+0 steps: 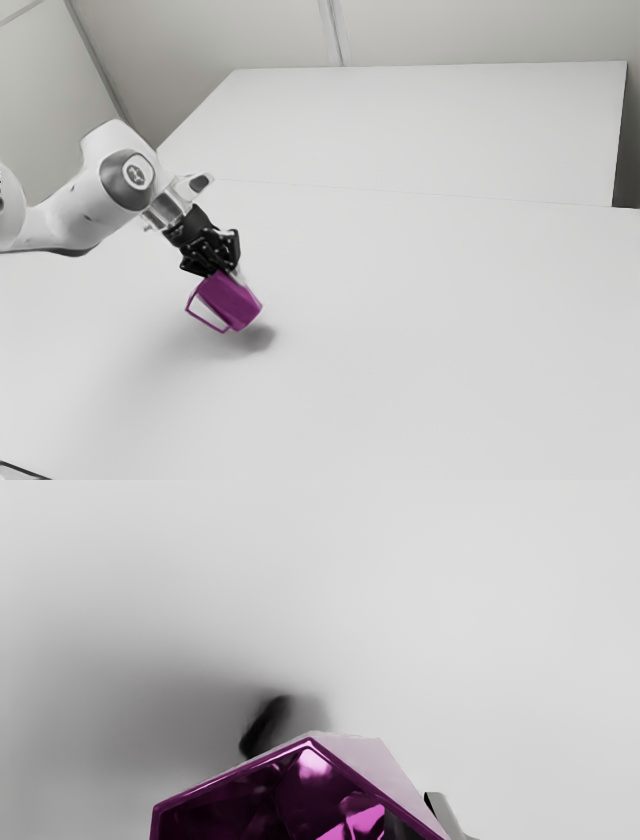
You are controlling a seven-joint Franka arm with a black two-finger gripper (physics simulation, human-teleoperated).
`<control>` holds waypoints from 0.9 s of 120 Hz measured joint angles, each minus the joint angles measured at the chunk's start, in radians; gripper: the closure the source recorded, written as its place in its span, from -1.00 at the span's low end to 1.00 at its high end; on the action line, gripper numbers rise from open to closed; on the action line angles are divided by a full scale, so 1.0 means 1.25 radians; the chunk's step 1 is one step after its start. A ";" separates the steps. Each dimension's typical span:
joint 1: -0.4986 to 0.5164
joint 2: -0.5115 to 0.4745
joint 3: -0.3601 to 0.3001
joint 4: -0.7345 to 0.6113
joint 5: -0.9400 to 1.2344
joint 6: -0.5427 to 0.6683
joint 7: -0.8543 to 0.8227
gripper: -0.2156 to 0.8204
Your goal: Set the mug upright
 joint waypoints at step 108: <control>-0.116 0.003 -0.002 -0.063 0.527 0.240 -0.639 0.93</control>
